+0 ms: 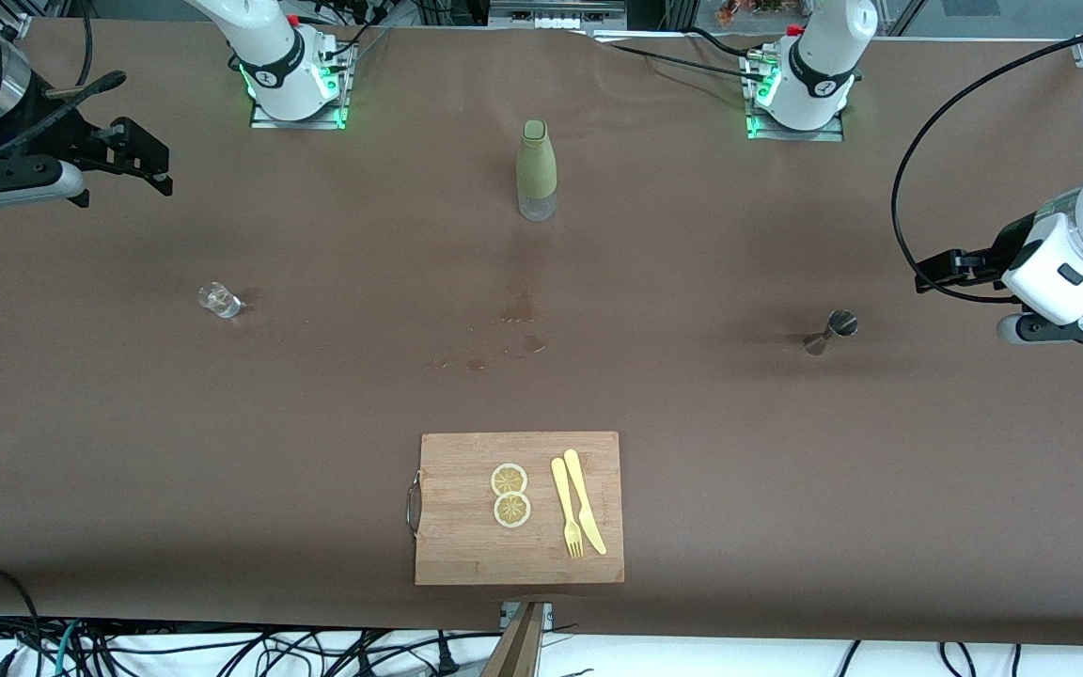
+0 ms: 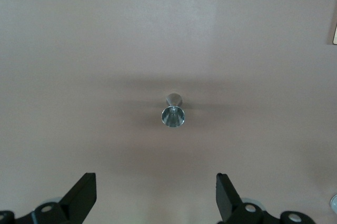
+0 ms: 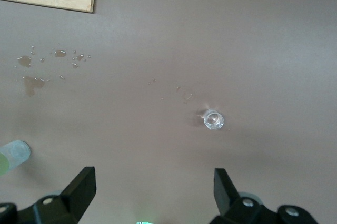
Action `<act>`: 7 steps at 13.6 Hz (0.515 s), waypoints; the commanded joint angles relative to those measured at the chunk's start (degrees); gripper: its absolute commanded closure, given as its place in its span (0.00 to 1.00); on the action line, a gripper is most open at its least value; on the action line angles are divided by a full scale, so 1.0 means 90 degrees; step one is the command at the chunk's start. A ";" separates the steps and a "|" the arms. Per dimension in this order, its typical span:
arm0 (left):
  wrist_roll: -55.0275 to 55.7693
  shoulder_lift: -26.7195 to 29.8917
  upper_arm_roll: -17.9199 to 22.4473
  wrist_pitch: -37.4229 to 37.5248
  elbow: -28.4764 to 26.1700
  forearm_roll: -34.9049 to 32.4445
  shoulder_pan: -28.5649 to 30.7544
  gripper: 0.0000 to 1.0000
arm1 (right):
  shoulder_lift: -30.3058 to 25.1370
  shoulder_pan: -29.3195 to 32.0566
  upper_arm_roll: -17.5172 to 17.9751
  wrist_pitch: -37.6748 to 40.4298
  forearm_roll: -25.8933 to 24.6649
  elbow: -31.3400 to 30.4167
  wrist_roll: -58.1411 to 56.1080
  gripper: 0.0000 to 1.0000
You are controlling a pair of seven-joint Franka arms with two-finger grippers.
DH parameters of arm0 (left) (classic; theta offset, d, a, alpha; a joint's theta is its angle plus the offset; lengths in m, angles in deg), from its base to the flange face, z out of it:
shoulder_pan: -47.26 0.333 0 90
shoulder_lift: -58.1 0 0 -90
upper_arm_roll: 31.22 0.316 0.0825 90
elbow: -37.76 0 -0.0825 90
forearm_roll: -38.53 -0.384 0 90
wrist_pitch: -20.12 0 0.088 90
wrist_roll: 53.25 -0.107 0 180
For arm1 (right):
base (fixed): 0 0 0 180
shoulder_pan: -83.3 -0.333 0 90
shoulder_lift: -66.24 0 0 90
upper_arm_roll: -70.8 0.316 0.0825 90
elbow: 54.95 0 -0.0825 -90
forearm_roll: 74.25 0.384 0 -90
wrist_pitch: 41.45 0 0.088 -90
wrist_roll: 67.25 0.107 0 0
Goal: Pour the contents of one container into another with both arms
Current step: 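Move the left gripper toward the metal jigger cup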
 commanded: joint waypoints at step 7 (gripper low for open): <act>0.0021 0.0420 -0.0432 -0.0049 -0.0192 0.0131 0.0021 0.00 | -0.0035 -0.0071 0.0025 -0.0281 -0.0064 0.0078 0.0053 0.01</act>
